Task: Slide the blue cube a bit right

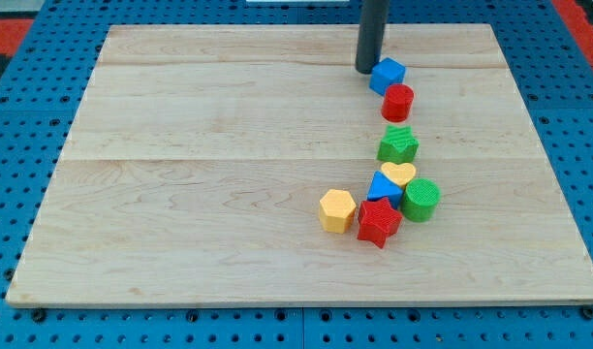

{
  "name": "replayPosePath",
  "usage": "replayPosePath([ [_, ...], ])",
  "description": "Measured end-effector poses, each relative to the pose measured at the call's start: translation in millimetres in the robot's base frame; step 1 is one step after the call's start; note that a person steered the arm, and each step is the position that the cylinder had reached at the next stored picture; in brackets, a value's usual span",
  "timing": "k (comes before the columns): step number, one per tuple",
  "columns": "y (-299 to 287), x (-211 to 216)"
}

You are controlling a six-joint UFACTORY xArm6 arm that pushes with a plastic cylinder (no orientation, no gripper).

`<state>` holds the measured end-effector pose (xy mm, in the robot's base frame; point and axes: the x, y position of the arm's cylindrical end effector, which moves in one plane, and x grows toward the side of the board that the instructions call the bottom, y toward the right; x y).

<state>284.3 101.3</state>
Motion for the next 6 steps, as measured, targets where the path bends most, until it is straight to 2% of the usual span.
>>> replayPosePath([
  [1,-66,-10],
  [2,-84,49],
  [3,-18,49],
  [4,10,27],
  [6,-3,-36],
])
